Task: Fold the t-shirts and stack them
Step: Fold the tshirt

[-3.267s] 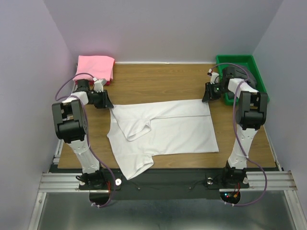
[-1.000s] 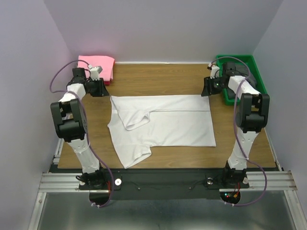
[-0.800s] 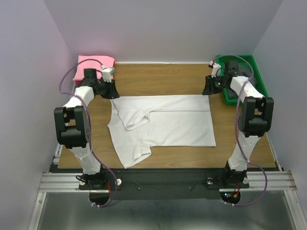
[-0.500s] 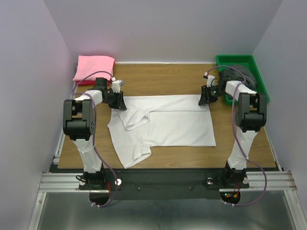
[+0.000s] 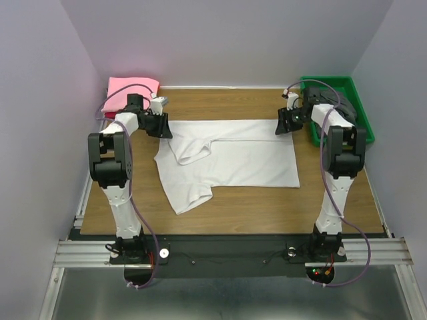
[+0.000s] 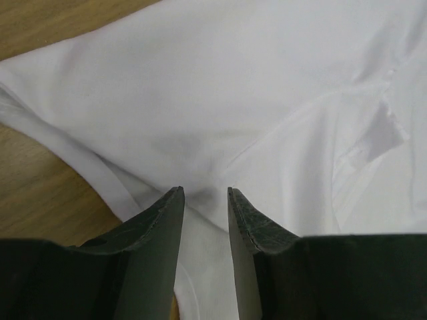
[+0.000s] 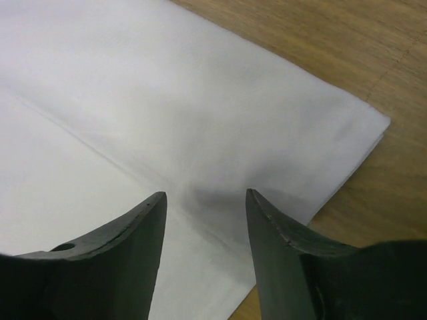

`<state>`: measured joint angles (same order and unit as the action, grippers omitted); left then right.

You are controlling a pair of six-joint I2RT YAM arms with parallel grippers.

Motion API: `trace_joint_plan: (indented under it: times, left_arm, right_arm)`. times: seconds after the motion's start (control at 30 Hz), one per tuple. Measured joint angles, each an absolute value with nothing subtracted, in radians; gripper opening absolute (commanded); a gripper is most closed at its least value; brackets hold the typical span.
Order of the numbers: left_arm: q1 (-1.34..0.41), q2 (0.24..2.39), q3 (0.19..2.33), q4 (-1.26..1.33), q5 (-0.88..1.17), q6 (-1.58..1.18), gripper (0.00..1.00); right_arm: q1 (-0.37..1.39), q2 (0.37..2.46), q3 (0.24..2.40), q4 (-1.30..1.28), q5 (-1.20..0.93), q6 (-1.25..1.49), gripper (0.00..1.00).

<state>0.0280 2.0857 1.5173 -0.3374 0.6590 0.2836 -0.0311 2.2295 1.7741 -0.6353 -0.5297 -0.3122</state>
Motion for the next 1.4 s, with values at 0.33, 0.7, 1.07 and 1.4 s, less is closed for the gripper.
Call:
trace_joint_plan:
  times: [0.33,0.7,1.07,1.4]
  left_arm:
    - [0.024,1.619,1.333,-0.580,0.680,0.653,0.51]
    - [-0.101,1.404,0.904,-0.664,0.556,0.892,0.50]
    - [-0.176,1.388,0.855,-0.627,0.468,0.949,0.50]
    - [-0.210,1.389,0.826,-0.613,0.426,0.975,0.50]
  right_arm:
    - [-0.016,1.720,1.415,-0.792,-0.519,-0.523,0.64]
    - [0.088,1.446,0.927,-0.829,-0.340,-0.709,0.54]
    - [0.107,1.417,0.818,-0.731,-0.233,-0.750,0.53]
    - [0.134,1.422,0.818,-0.693,-0.208,-0.762,0.51]
